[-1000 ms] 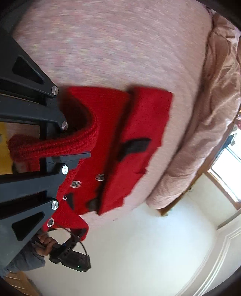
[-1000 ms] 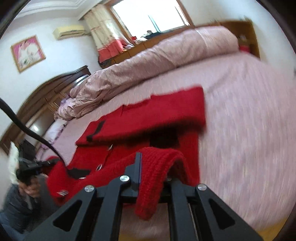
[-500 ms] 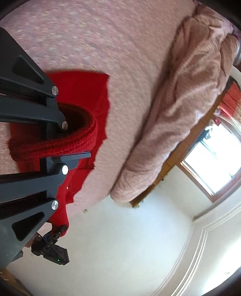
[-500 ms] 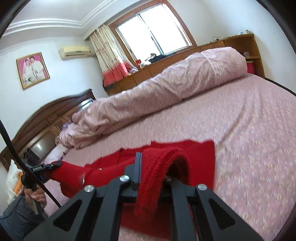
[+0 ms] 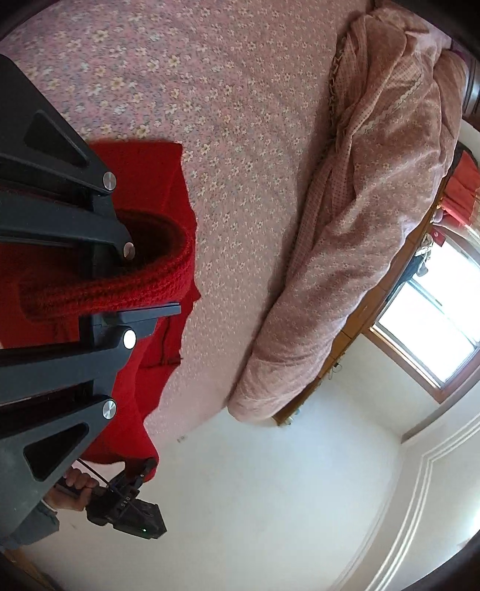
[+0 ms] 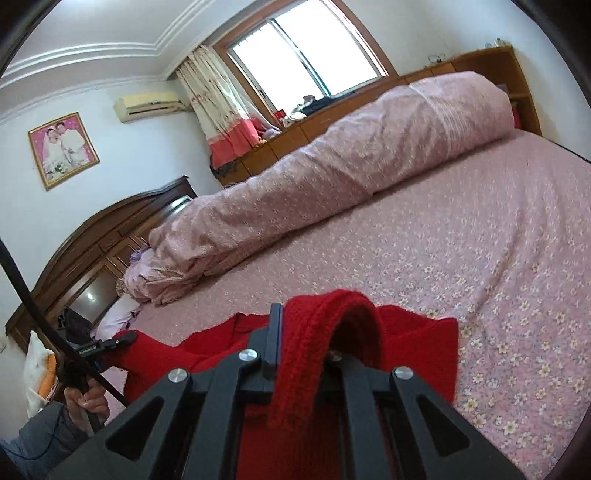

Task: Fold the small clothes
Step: 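Lift the hem and fold it toward the collar with the left gripper, then lower the folded hem onto the cardigan and open the left gripper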

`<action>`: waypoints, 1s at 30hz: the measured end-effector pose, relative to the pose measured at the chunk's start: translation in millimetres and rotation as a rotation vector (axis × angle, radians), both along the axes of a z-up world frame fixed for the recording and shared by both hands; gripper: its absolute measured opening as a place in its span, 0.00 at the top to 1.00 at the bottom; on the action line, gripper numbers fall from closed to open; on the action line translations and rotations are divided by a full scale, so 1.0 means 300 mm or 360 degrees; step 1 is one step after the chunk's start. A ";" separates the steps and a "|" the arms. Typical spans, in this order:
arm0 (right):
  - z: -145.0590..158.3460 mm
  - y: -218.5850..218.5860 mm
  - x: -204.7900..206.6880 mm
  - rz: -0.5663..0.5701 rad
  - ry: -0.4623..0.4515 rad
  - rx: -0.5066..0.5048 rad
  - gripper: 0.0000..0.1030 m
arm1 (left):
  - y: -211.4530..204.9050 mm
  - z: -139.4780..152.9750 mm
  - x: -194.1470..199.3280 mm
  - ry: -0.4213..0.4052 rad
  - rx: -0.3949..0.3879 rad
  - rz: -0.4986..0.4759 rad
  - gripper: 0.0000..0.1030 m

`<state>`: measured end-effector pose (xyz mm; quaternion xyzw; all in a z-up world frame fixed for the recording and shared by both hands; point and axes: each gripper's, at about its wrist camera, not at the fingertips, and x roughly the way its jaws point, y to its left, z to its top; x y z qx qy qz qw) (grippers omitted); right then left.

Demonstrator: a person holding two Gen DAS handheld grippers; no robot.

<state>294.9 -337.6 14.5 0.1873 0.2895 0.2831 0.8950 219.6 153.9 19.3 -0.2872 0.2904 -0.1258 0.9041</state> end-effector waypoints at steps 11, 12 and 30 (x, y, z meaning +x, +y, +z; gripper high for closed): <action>-0.060 0.000 0.088 -0.0040 0.0100 -0.0021 0.93 | 0.038 -0.048 0.054 0.0097 -0.0043 -0.0008 0.99; -0.062 -0.001 0.093 -0.0043 0.0105 -0.0021 0.93 | 0.041 -0.049 0.058 0.0109 -0.0054 -0.0010 0.99; -0.074 -0.104 0.105 -0.0241 0.0120 0.0185 0.31 | 0.082 -0.043 0.070 0.0180 -0.0110 0.0008 0.88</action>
